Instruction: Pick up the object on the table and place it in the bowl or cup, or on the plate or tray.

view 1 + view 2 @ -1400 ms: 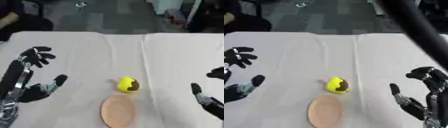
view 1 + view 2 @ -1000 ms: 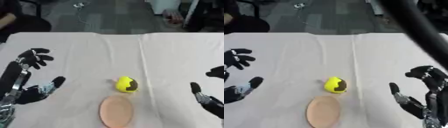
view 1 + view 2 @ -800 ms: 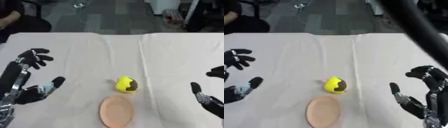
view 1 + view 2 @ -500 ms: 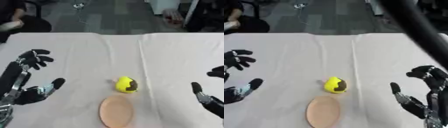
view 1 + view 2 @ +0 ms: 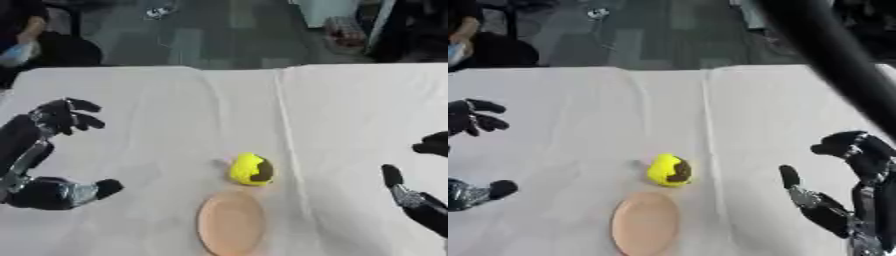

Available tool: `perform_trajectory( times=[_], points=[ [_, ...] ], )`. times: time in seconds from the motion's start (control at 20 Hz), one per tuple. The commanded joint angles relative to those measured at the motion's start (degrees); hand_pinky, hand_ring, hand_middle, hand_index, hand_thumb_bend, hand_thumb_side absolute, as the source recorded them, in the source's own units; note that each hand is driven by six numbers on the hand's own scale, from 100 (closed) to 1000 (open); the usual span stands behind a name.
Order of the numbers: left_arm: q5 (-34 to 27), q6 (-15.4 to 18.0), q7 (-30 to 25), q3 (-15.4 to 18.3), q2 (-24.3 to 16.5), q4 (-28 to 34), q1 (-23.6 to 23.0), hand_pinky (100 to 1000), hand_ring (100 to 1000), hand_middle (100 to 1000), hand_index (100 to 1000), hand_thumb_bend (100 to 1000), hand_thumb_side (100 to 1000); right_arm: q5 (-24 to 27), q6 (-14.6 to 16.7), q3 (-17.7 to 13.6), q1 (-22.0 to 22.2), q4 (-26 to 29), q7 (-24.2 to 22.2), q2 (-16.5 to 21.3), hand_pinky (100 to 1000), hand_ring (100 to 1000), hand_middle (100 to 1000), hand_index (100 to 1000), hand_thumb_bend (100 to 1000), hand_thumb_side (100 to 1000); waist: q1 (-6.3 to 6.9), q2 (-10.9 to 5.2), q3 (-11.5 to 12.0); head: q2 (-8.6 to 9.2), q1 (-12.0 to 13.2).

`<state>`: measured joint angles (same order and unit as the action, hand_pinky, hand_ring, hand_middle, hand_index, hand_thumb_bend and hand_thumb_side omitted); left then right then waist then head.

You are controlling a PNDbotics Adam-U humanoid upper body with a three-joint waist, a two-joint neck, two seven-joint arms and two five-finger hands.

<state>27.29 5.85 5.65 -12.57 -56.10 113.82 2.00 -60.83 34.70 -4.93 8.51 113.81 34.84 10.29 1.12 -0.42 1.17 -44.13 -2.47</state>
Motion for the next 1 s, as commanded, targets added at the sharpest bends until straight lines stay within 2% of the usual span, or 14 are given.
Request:
perform_trajectory(
  times=[0.05,0.4,0.75,1.0],
  points=[
    [-2.1,0.2,-4.4,0.1,-4.6,0.8,2.2,531,641,758,741,618,820,0.7,17.3,0.3,-0.7,0.8,17.1,1.5,451,491,507,561,475,511,0.25,-0.19,-0.3,0.01,0.9],
    [-4.7,-1.3,-11.8,-2.0,-6.6,0.8,8.7,536,654,756,759,611,819,1.8,17.3,1.2,-1.3,0.8,17.1,2.3,449,491,508,562,468,513,0.48,-0.08,-1.7,0.01,2.7],
    [-3.6,-1.8,-16.2,-3.9,-8.3,0.8,12.2,549,670,753,765,605,815,3.7,17.3,2.0,-2.0,0.8,17.1,3.6,447,491,509,564,460,519,0.81,0.1,-3.3,0.01,4.2],
    [-4.3,-3.0,-20.3,-4.7,-9.1,0.8,15.1,557,685,753,767,612,804,5.7,17.3,2.1,-3.0,0.8,17.1,4.6,447,491,512,569,459,528,1.01,0.33,-4.8,0.01,6.4]
  ],
)
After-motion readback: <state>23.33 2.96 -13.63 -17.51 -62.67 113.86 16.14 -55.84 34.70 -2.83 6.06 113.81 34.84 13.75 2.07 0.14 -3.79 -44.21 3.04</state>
